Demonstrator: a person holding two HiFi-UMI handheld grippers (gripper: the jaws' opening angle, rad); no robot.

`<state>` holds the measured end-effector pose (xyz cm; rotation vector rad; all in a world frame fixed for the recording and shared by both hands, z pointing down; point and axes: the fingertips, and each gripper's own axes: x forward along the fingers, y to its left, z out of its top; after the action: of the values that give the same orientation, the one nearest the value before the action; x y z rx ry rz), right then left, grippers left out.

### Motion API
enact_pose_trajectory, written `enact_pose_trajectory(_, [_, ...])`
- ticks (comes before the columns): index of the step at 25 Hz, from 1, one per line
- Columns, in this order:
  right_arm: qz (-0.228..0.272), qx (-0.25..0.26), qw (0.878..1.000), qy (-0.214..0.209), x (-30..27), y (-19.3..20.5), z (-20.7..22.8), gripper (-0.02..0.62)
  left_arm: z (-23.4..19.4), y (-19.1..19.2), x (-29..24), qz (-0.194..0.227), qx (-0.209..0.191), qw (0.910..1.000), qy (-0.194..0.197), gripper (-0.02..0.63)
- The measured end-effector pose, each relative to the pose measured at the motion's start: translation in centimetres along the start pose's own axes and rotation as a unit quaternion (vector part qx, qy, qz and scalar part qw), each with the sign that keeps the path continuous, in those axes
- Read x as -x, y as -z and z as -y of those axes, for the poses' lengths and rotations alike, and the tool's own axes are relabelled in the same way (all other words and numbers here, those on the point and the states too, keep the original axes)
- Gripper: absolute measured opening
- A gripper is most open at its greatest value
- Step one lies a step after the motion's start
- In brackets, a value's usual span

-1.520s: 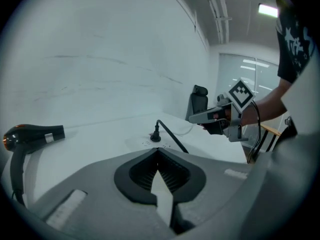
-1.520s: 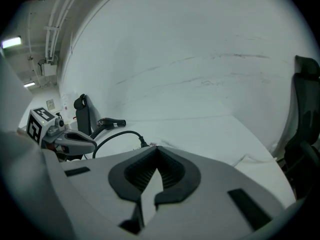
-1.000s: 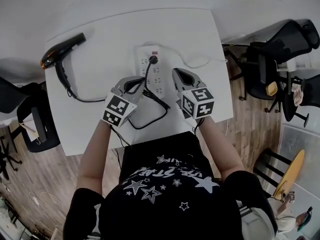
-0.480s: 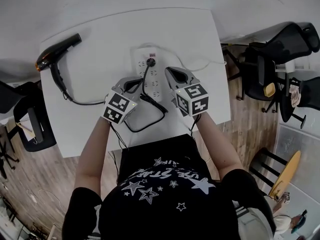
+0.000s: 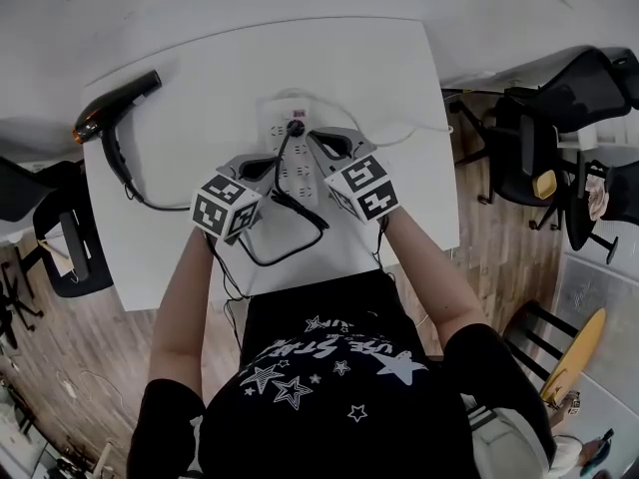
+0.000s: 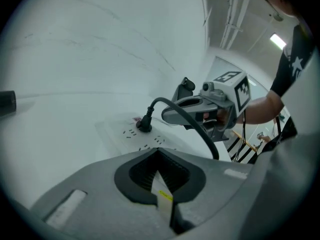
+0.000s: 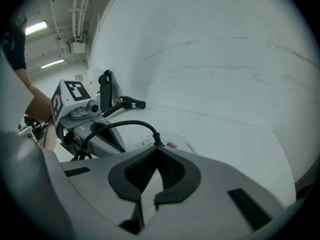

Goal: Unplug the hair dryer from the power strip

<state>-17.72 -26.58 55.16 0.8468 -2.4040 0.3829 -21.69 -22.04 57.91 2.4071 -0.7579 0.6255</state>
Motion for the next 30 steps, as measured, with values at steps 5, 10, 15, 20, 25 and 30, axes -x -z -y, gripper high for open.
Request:
enact_pose_trajectory(5, [0.000, 0.015, 1.000, -0.006, -1.0, -0.6, -0.4, 0.011, -0.1, 0.0, -0.1, -0.015, 0.000, 0.9998, -0.011, 0.006])
enact_pose_trajectory(10, [-0.008, 0.023, 1.000, -0.006, -2.3, -0.7, -0.6, 0.121, -0.2, 0.1, -0.1, -0.026, 0.004, 0.9996, -0.014, 0.006])
enact_pose_trajectory(15, [-0.011, 0.030, 0.999, 0.012, -3.6, -1.0, -0.4, 0.088, -0.1, 0.1, -0.1, -0.032, 0.009, 0.9991, -0.025, 0.006])
enact_pose_trajectory(20, [-0.009, 0.060, 0.997, 0.037, -3.6, -1.3, -0.3, 0.077, -0.2, 0.0, -0.3, -0.047, 0.016, 0.9984, -0.027, 0.006])
enact_pose_trajectory(25, [-0.011, 0.050, 0.999, -0.010, -4.1, -1.0, -0.6, 0.075, -0.2, 0.1, -0.2, -0.054, 0.023, 0.9982, -0.007, 0.006])
enact_pose_trajectory(30, [0.011, -0.071, 0.994, -0.078, -3.7, -0.7, 0.3, 0.081, -0.2, 0.0, -0.4, -0.063, 0.023, 0.9977, -0.011, 0.006])
